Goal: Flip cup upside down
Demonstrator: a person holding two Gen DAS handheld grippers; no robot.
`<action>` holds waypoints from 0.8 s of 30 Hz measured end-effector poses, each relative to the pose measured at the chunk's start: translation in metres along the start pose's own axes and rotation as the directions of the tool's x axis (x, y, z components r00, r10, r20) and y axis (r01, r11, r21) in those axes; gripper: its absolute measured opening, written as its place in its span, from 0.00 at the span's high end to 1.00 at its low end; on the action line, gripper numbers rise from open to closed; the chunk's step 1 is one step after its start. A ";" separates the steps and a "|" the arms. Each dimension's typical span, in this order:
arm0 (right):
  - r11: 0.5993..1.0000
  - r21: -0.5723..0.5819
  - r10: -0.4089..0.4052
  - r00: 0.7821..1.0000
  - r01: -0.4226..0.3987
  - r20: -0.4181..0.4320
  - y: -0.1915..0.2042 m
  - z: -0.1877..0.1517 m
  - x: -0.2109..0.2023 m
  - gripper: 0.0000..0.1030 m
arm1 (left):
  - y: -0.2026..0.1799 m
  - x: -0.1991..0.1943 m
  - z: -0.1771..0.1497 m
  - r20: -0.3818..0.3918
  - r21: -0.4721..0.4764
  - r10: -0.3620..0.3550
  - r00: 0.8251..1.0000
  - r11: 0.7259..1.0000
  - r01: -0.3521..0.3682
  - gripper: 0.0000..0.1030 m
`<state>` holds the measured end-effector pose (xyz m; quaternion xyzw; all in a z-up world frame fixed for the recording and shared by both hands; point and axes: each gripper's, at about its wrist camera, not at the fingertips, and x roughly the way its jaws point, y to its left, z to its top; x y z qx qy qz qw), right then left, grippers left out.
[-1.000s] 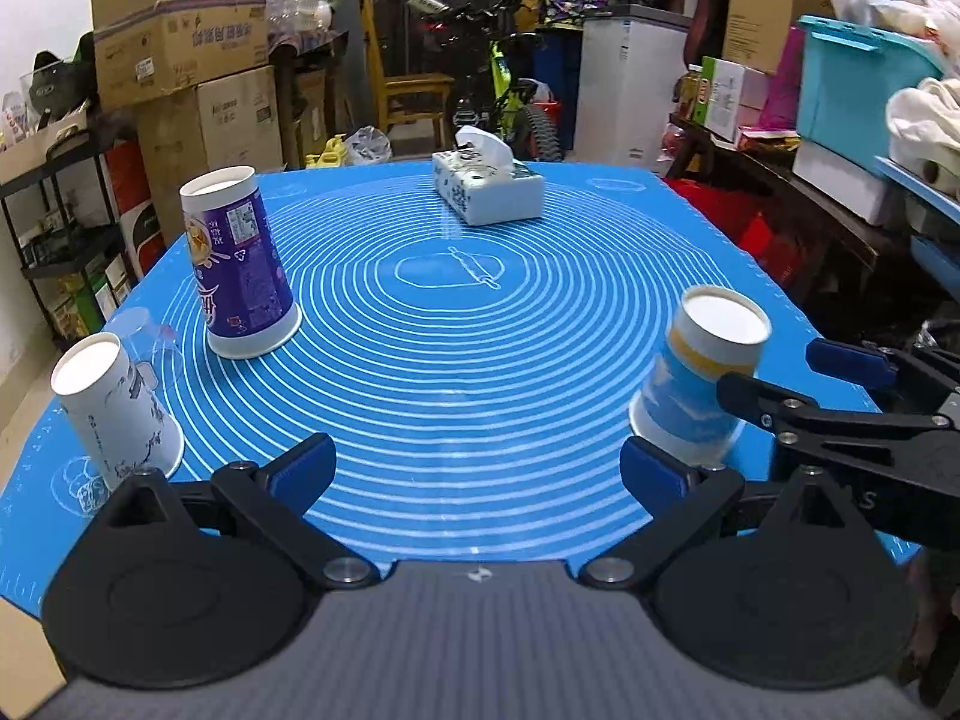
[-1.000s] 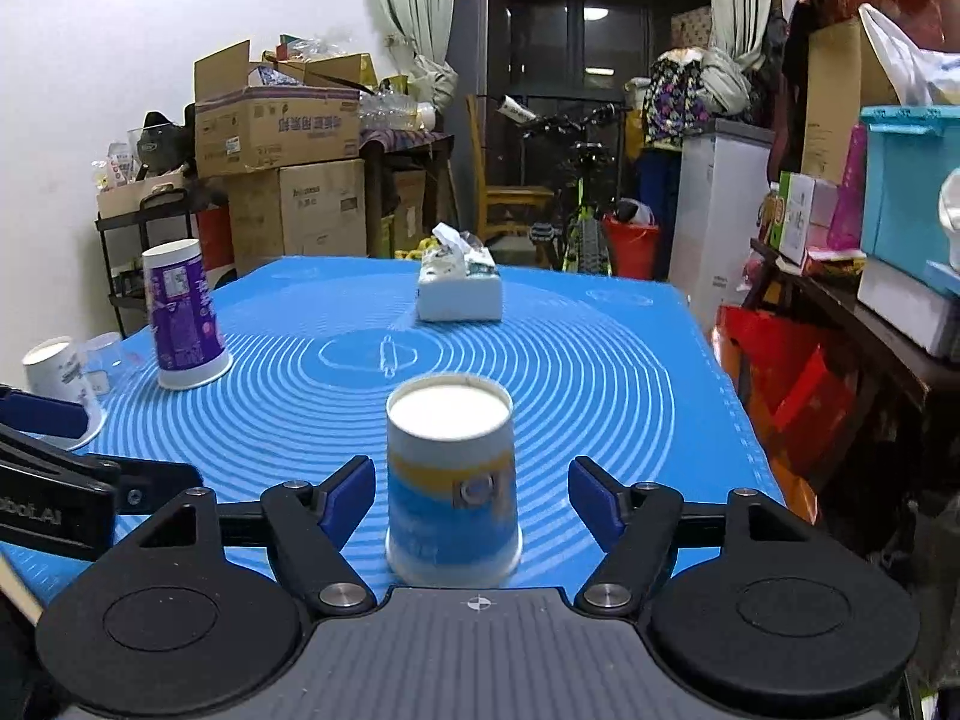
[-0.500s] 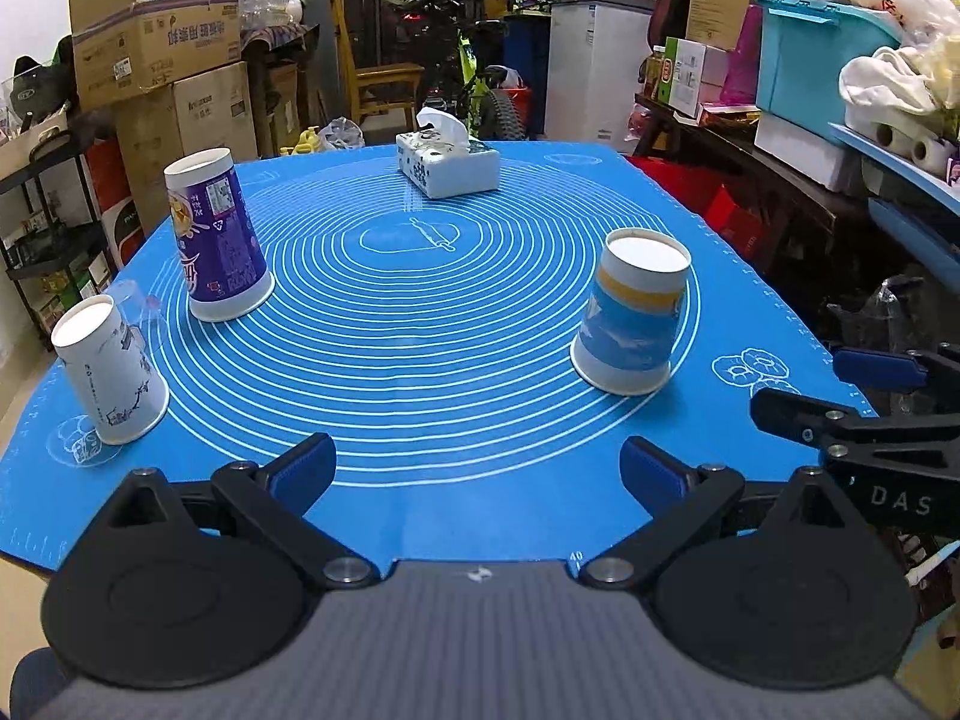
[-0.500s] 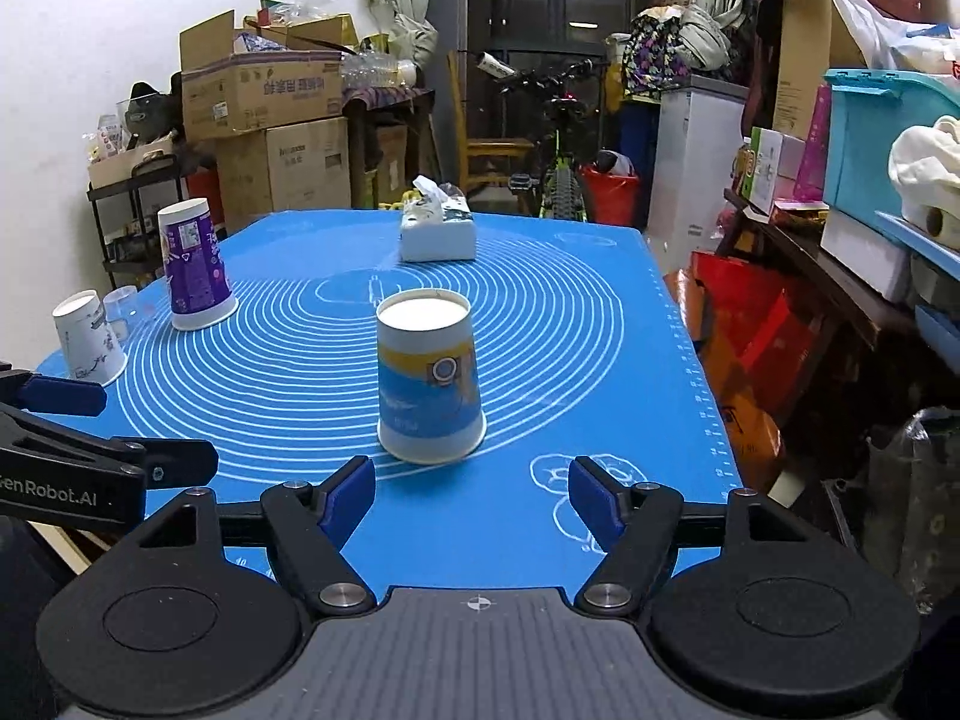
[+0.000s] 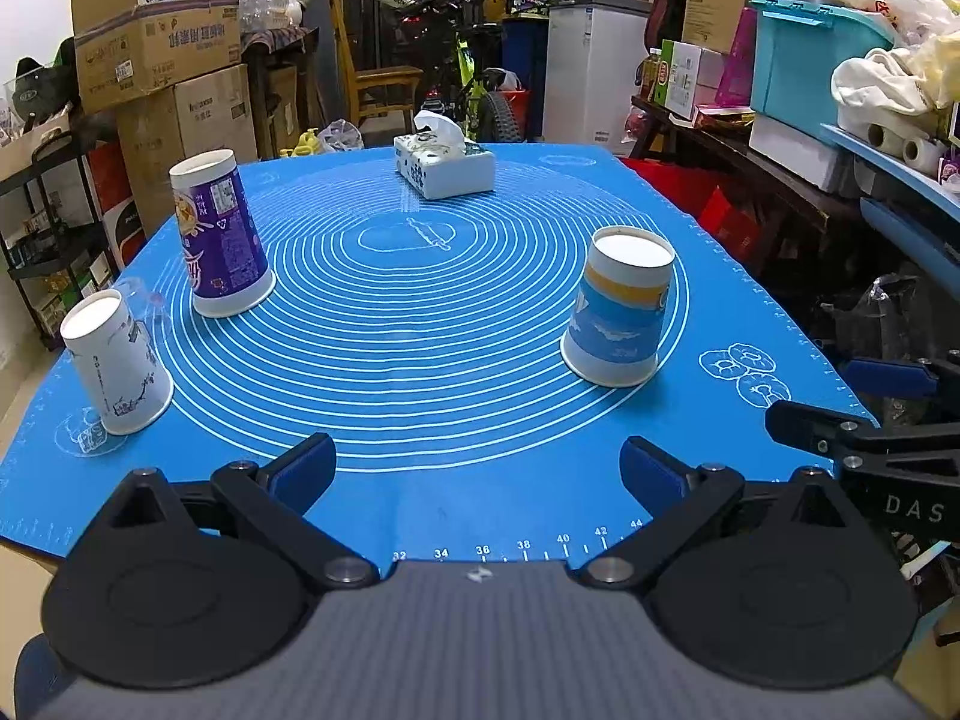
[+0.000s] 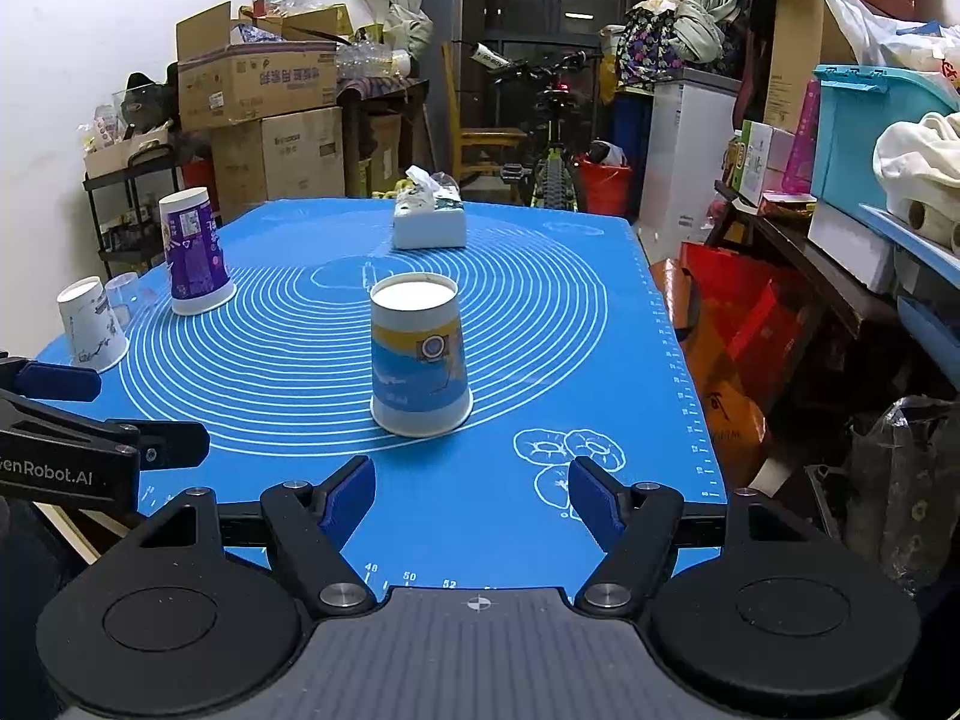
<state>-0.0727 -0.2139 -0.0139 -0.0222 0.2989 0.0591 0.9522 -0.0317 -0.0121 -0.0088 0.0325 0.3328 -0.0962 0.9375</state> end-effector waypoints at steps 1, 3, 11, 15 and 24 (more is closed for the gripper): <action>1.000 -0.002 0.000 1.000 0.000 -0.002 0.000 0.000 0.000 0.26 | 0.000 0.000 0.000 -0.002 0.000 -0.001 1.000 1.000 0.001 0.03; 1.000 -0.005 0.003 1.000 -0.003 -0.006 0.000 -0.001 -0.001 0.26 | 0.000 0.000 0.000 -0.003 0.002 -0.001 1.000 1.000 0.001 0.03; 1.000 -0.009 0.006 1.000 -0.006 -0.006 -0.001 -0.003 -0.003 0.26 | -0.002 -0.001 -0.002 -0.003 0.009 -0.004 1.000 1.000 0.004 0.03; 1.000 -0.009 0.003 1.000 -0.003 -0.008 -0.001 -0.003 -0.003 0.26 | -0.003 -0.001 -0.001 -0.003 0.013 -0.003 1.000 1.000 0.003 0.03; 1.000 -0.008 -0.001 1.000 0.001 -0.007 -0.005 -0.004 -0.004 0.26 | -0.005 -0.003 -0.001 0.002 0.013 -0.004 1.000 1.000 0.004 0.03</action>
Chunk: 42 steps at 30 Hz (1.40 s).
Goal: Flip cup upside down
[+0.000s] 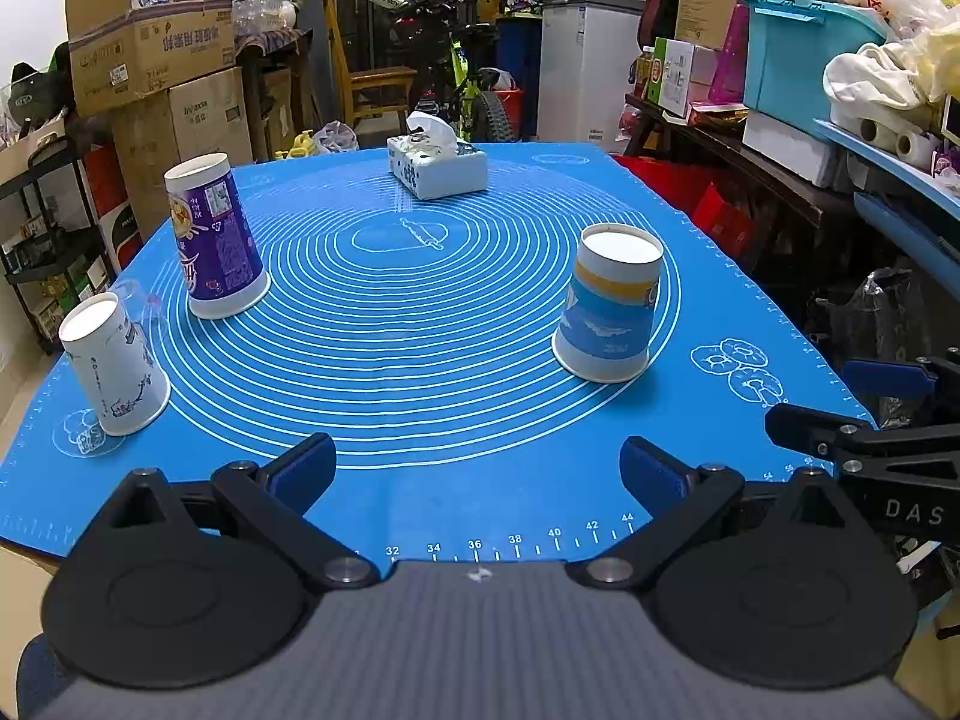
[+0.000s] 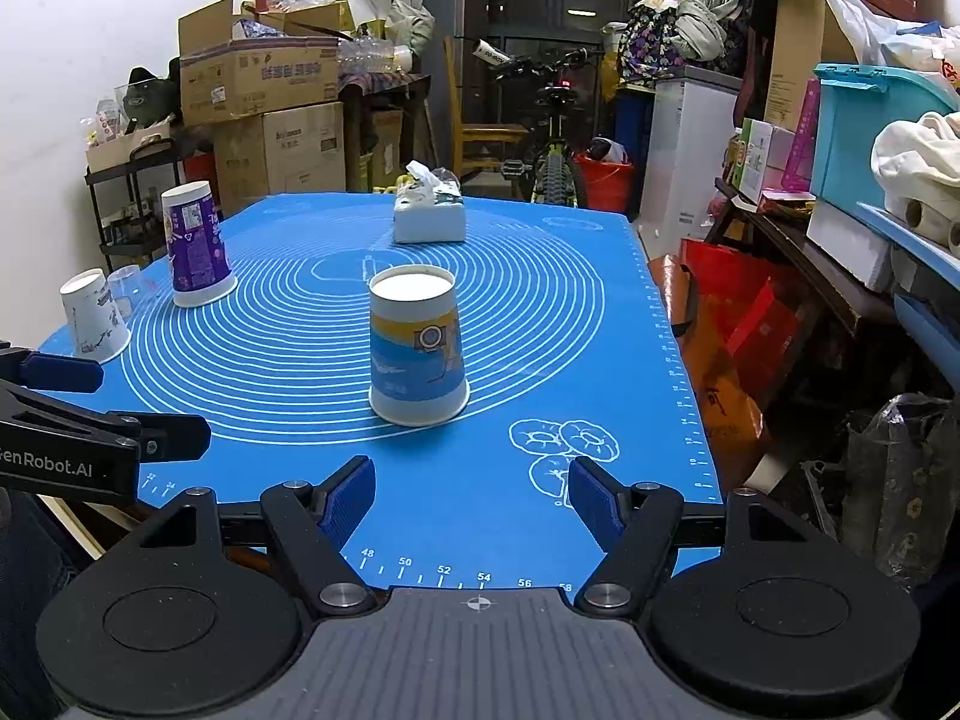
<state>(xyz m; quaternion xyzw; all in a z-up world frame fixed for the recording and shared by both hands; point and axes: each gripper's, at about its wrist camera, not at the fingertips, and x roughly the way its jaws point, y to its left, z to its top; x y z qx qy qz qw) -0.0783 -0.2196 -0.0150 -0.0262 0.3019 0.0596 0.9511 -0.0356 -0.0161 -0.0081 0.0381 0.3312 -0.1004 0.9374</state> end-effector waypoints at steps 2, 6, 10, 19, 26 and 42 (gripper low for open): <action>1.000 -0.001 0.000 1.000 0.000 0.001 -0.001 0.000 0.000 0.26 | 0.000 -0.001 0.000 0.000 0.000 0.000 1.000 1.000 0.000 0.03; 1.000 0.000 -0.001 1.000 0.001 0.002 -0.001 0.000 0.000 0.26 | 0.000 -0.001 0.000 0.002 0.000 0.000 1.000 1.000 0.000 0.03; 1.000 0.000 -0.002 1.000 0.002 0.003 -0.001 0.000 -0.001 0.26 | -0.001 -0.004 0.001 0.008 0.001 0.001 1.000 1.000 -0.001 0.03; 1.000 0.003 -0.005 1.000 0.005 0.009 -0.003 0.001 -0.004 0.26 | -0.001 -0.005 0.002 0.011 0.002 0.001 1.000 1.000 -0.001 0.03; 1.000 0.005 -0.005 1.000 0.005 0.012 -0.003 0.001 -0.005 0.26 | -0.001 -0.006 0.002 0.014 0.004 0.002 1.000 1.000 -0.002 0.03; 1.000 0.010 -0.006 1.000 0.006 0.022 -0.004 0.000 -0.009 0.26 | -0.003 -0.009 0.001 0.025 0.009 0.004 1.000 1.000 -0.004 0.03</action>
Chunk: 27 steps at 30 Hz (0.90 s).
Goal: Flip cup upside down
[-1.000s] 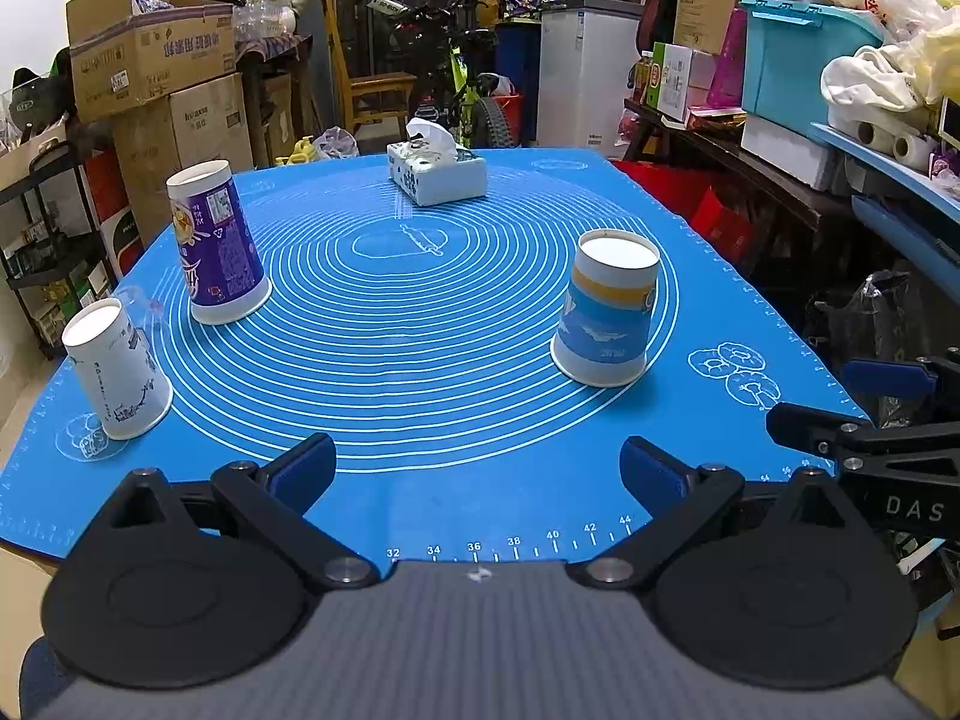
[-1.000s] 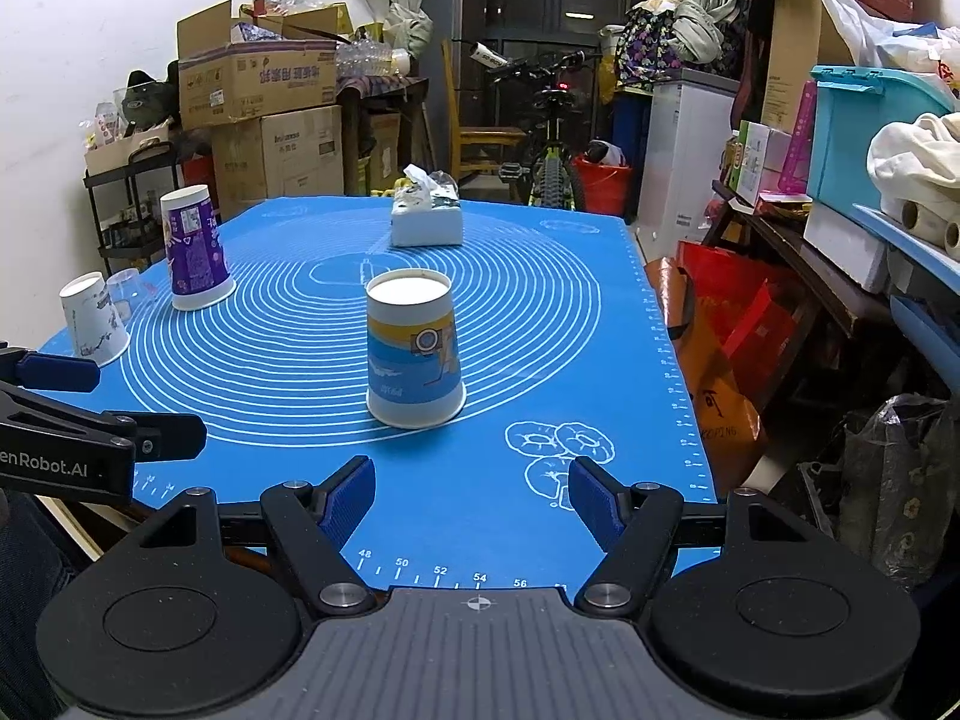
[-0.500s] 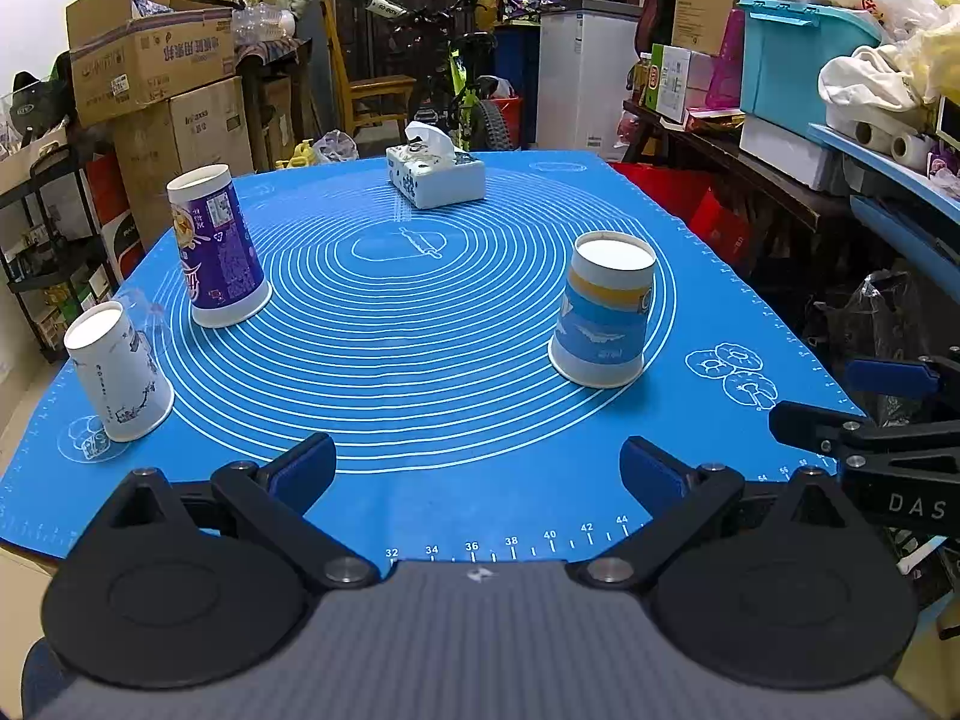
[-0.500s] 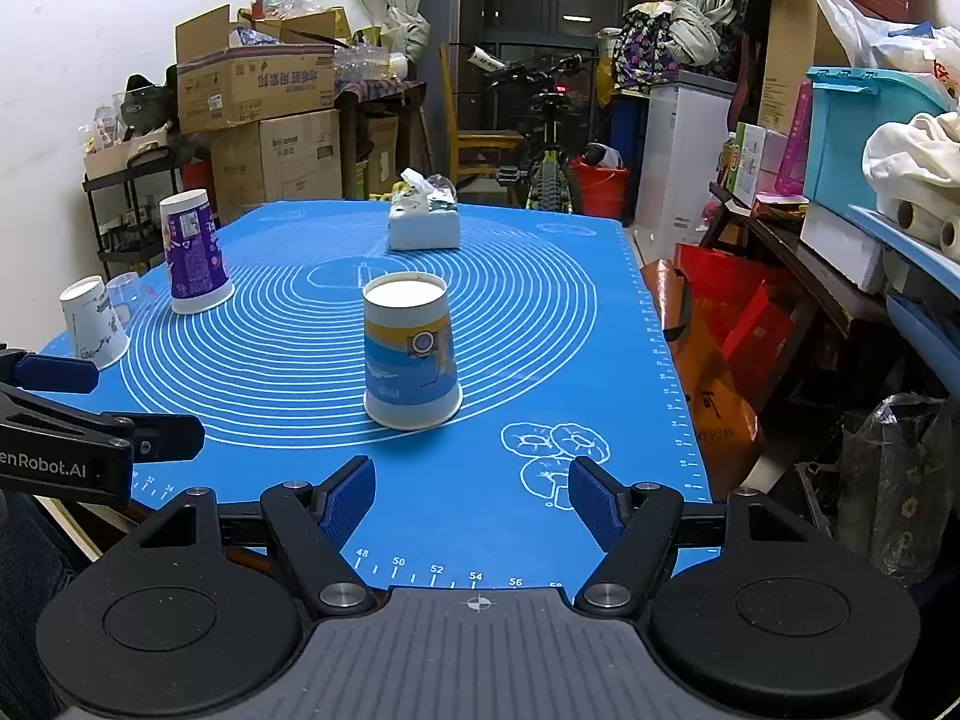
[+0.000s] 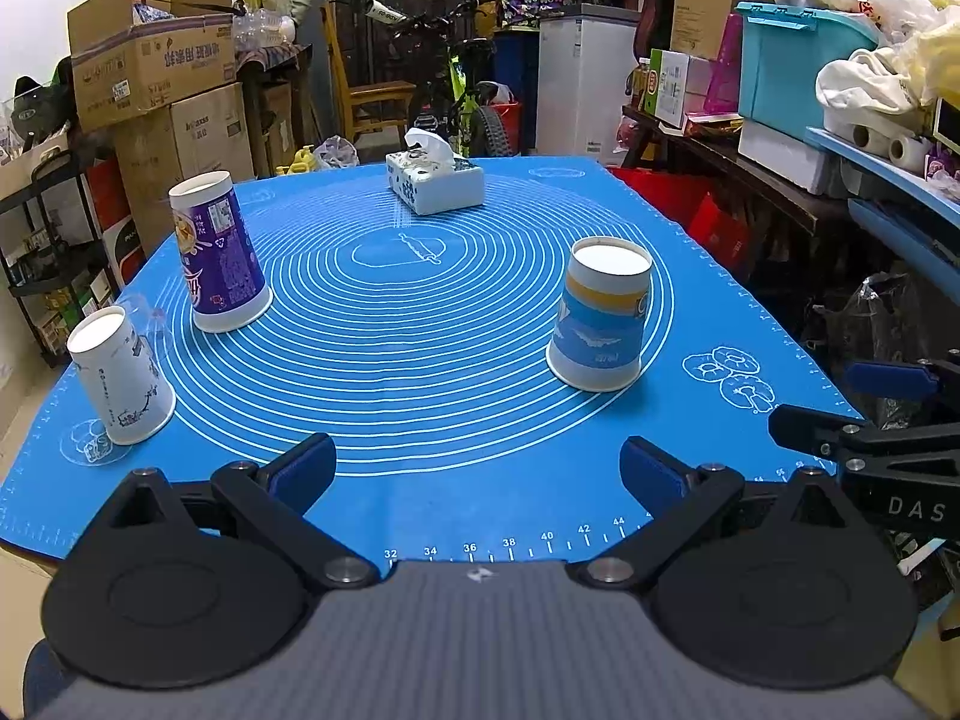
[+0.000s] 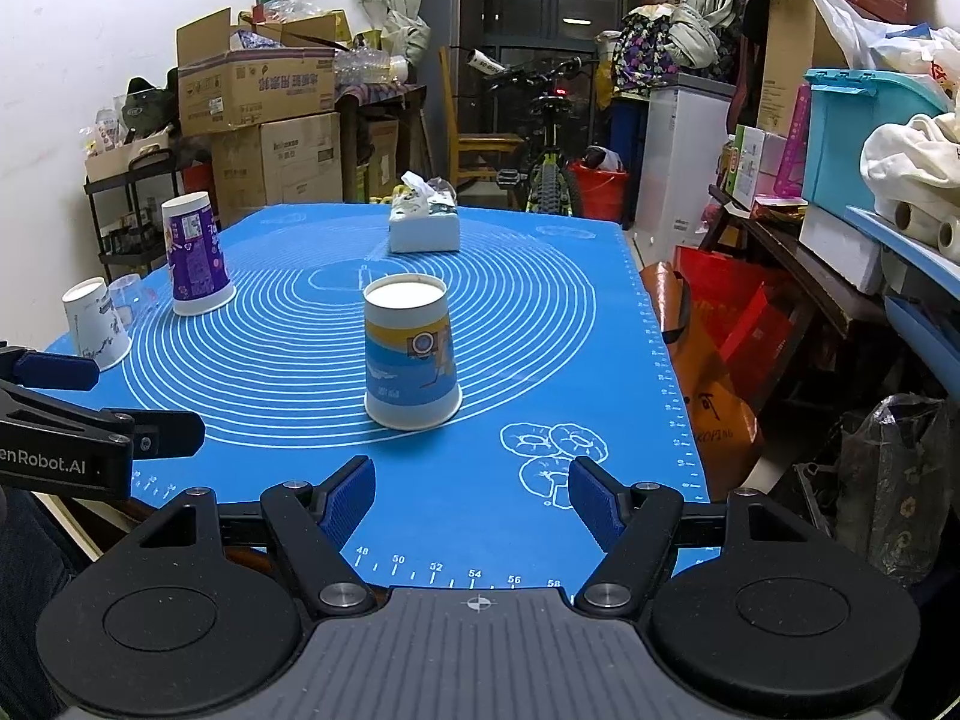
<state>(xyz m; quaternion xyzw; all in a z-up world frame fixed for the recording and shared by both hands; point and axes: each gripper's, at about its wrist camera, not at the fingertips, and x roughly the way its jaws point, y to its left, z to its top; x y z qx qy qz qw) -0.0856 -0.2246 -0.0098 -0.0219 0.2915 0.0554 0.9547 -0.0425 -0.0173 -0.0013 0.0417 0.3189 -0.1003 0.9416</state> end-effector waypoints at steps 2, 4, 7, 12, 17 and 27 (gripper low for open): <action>1.000 0.002 0.000 1.000 0.000 0.003 0.000 0.000 0.000 0.26 | 0.000 -0.001 0.000 0.001 -0.001 0.000 1.000 1.000 0.000 0.03; 1.000 0.003 -0.002 1.000 0.002 0.004 0.000 0.000 -0.001 0.26 | 0.000 -0.001 0.000 0.001 0.000 0.000 1.000 1.000 0.000 0.03; 1.000 0.004 -0.002 1.000 0.002 0.005 0.000 -0.001 -0.001 0.26 | 0.000 -0.001 0.000 0.002 0.002 0.000 1.000 1.000 0.000 0.03; 1.000 0.004 -0.002 1.000 0.002 0.005 0.000 -0.001 -0.001 0.26 | -0.001 -0.002 0.001 0.003 0.001 0.000 1.000 1.000 0.000 0.03; 1.000 0.004 -0.002 1.000 0.002 0.006 0.000 -0.001 -0.001 0.26 | -0.001 -0.003 0.002 0.008 0.001 0.001 1.000 1.000 -0.001 0.03; 1.000 0.007 -0.003 1.000 0.003 0.009 -0.001 -0.002 -0.002 0.26 | 0.000 -0.004 0.002 0.012 0.001 0.004 1.000 1.000 -0.004 0.03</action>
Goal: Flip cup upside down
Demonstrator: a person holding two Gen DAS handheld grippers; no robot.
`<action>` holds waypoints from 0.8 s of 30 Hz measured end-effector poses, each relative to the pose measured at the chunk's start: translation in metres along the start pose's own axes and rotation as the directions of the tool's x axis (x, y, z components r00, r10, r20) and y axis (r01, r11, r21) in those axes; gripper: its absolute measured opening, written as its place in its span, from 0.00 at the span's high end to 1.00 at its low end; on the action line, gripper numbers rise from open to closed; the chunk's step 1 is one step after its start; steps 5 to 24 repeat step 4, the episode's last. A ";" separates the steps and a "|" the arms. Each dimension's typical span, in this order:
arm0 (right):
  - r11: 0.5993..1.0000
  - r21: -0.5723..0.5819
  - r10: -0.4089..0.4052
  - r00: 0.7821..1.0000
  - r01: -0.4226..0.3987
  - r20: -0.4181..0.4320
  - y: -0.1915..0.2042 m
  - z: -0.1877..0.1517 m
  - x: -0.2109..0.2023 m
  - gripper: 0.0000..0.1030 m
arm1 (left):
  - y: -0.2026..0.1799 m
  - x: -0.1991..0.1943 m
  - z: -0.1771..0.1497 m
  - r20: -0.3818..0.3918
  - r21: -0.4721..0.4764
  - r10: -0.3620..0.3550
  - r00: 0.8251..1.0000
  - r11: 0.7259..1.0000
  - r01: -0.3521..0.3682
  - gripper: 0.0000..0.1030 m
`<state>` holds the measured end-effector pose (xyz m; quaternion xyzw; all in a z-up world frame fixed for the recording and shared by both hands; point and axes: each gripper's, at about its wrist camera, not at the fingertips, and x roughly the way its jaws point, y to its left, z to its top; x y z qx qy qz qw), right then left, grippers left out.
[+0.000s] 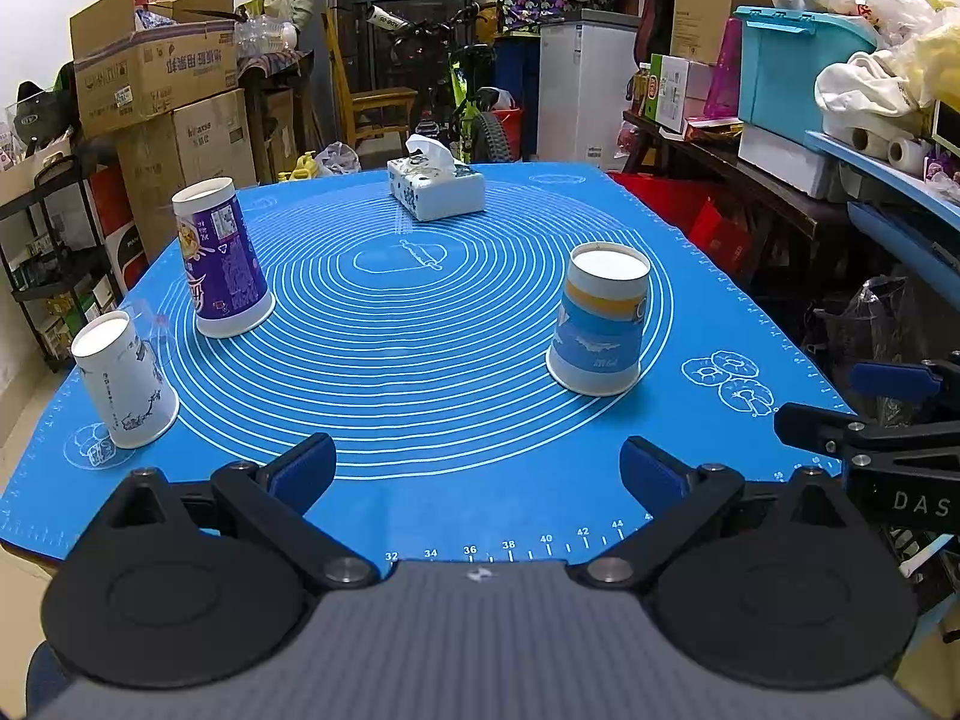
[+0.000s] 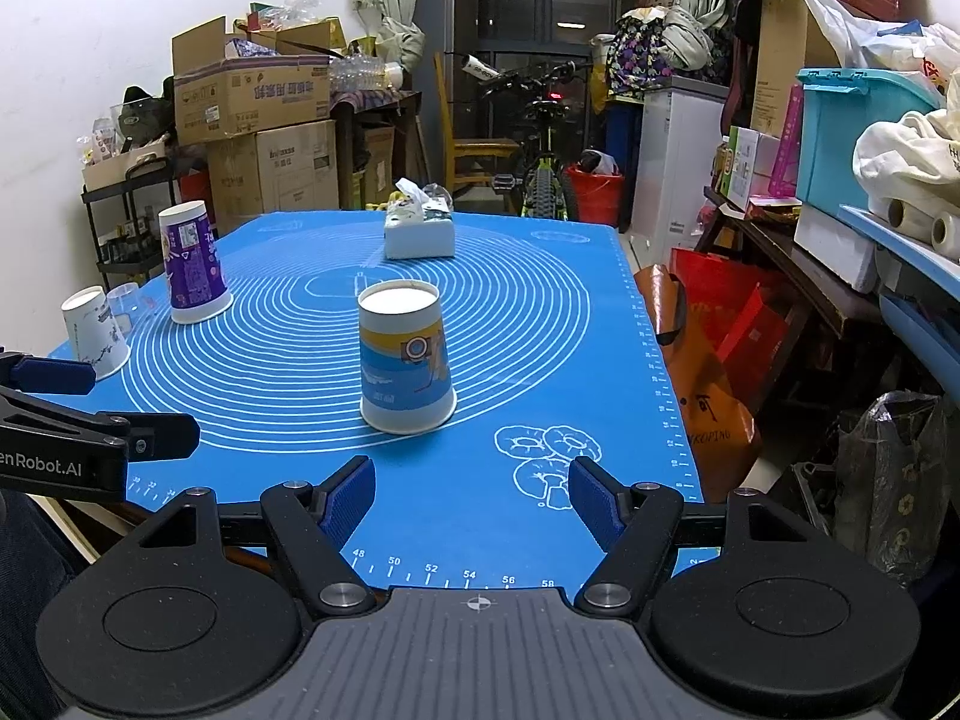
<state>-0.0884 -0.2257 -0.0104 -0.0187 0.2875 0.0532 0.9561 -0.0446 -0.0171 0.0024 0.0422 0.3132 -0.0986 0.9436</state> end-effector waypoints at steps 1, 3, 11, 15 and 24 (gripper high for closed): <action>1.000 -0.001 0.000 1.000 0.000 0.000 0.000 0.000 0.000 0.26 | 0.000 0.000 0.000 0.000 -0.002 0.000 1.000 1.000 0.000 0.03; 1.000 0.000 0.001 1.000 -0.001 0.001 0.000 0.000 -0.001 0.26 | 0.001 0.001 -0.001 0.000 -0.005 0.001 1.000 1.000 -0.001 0.03; 1.000 -0.001 0.001 1.000 -0.001 0.001 0.000 0.000 -0.001 0.26 | 0.001 0.002 -0.001 -0.001 -0.006 0.004 1.000 1.000 -0.004 0.03; 1.000 -0.001 0.001 1.000 -0.001 0.001 0.000 0.000 -0.001 0.26 | 0.001 0.002 -0.001 -0.001 -0.006 0.004 1.000 1.000 -0.004 0.03; 1.000 -0.001 0.001 1.000 -0.001 0.001 0.000 0.000 -0.001 0.26 | 0.001 0.002 -0.001 -0.001 -0.006 0.004 1.000 1.000 -0.004 0.03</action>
